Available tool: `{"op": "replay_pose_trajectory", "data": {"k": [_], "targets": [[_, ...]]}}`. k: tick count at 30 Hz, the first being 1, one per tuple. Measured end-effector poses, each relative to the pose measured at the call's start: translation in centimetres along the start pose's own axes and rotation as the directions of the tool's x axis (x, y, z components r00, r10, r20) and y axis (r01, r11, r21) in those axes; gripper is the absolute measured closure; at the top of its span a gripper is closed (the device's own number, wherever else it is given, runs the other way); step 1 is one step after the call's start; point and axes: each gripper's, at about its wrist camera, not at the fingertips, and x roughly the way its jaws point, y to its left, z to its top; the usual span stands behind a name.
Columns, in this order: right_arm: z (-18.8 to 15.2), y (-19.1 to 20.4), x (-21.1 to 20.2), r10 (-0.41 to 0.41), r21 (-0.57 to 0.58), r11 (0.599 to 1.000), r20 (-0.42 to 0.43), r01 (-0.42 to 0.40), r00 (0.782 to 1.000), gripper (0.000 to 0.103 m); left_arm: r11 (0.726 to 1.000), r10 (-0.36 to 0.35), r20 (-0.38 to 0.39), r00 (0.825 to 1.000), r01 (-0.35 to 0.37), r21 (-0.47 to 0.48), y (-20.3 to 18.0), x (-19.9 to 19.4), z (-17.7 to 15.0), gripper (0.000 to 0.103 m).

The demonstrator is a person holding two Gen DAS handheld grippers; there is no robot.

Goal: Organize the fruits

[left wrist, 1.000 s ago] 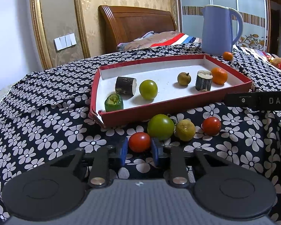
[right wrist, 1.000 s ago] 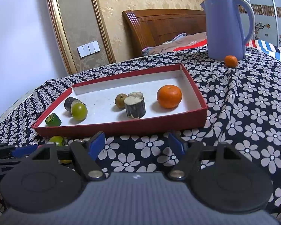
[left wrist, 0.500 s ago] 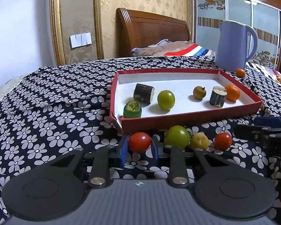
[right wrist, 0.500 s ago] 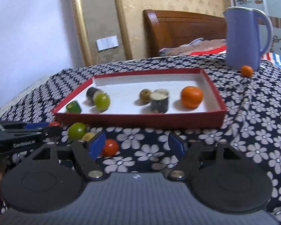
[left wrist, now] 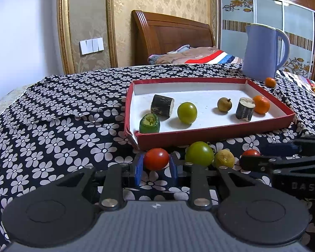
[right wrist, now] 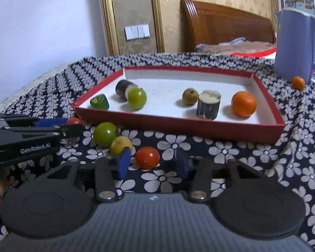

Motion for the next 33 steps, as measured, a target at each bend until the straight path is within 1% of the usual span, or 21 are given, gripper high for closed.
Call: {"op": "replay_pose_trajectory", "data": {"k": [2, 4, 6, 8, 17, 33], "targets": [[0.03, -0.14, 0.47, 0.009, 0.015, 1.0, -0.02, -0.009, 1.0, 0.066, 1.0, 0.003, -0.002, 1.0, -0.003, 0.002, -0.04, 0.03, -0.01, 0.077], [0.0, -0.21, 0.57, 0.01, 0.021, 1.0, -0.022, -0.01, 1.0, 0.066, 1.0, 0.005, -0.003, 1.0, -0.005, 0.005, -0.09, 0.09, -0.01, 0.077], [-0.05, -0.13, 0.62, 0.004, 0.017, 1.0, -0.021, -0.003, 1.0, 0.071, 1.0, 0.008, -0.005, 1.0, -0.008, 0.006, -0.11, 0.16, -0.01, 0.077], [-0.07, -0.02, 0.62, 0.004, 0.012, 1.0, -0.019, -0.003, 1.0, 0.079, 1.0, 0.011, -0.005, 1.0, -0.011, 0.006, -0.1, 0.19, -0.03, 0.077], [-0.09, 0.13, 0.56, -0.013, 0.002, 1.0, -0.011, 0.013, 1.0, 0.079, 1.0, 0.006, -0.009, 1.0, -0.005, 0.019, -0.29, 0.22, -0.13, 0.077], [-0.28, -0.1, -0.07, -0.054, 0.02, 0.998, 0.02, 0.053, 0.998, 0.079, 1.0, 0.007, -0.017, 1.0, -0.006, 0.027, -0.39, 0.33, -0.17, 0.077]]}}
